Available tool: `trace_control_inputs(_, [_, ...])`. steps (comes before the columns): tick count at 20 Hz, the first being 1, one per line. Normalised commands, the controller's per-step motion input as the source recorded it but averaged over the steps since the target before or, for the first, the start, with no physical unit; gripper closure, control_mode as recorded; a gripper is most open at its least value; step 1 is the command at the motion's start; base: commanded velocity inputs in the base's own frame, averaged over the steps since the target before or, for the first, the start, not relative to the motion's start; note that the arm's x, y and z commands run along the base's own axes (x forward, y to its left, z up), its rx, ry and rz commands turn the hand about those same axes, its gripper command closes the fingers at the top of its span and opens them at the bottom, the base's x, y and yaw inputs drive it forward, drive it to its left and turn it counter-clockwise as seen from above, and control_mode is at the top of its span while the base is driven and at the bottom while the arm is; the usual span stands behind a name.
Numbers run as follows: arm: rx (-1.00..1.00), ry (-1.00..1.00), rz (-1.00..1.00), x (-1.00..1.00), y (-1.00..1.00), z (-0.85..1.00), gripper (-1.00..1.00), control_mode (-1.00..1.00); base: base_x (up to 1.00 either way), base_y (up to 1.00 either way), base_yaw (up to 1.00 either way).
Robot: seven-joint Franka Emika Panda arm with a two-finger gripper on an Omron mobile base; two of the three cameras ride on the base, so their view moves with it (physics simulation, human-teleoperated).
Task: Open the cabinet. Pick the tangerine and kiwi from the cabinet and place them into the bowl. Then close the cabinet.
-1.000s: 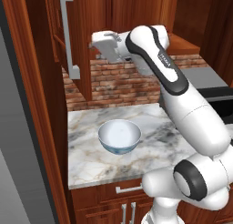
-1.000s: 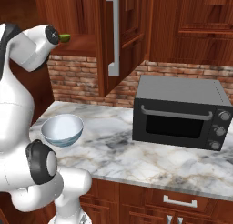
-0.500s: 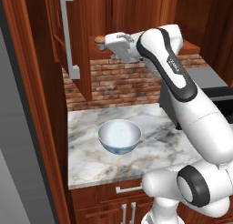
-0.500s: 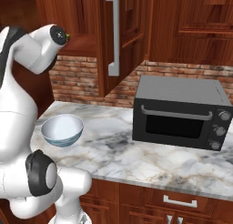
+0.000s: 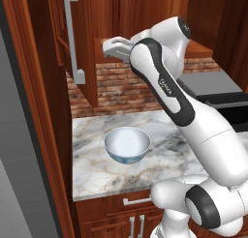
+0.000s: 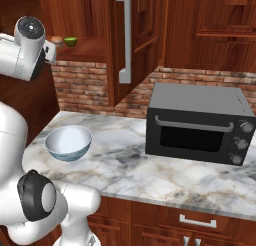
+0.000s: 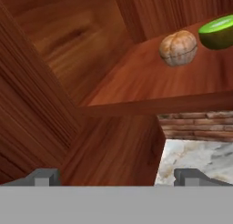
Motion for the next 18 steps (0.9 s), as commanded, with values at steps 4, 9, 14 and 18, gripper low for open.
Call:
trace_control_inputs(4, [-0.1, 0.0, -0.22, -0.01, -0.11, 0.0, -1.0, -1.0, 0.0, 0.0, 0.0])
trace_control_inputs(9, [-0.05, 0.0, -0.19, 0.0, -0.27, 0.0, -1.0, -1.0, 0.0, 0.0, 0.0])
trace_control_inputs(14, [-0.05, 0.0, -0.16, 0.02, -0.4, 0.0, -1.0, -1.0, 0.0, 0.0, 0.0])
trace_control_inputs(18, [0.0, 0.0, -0.1, 0.14, -0.5, 0.04, -1.0, -1.0, 0.0, 0.0, 0.0])
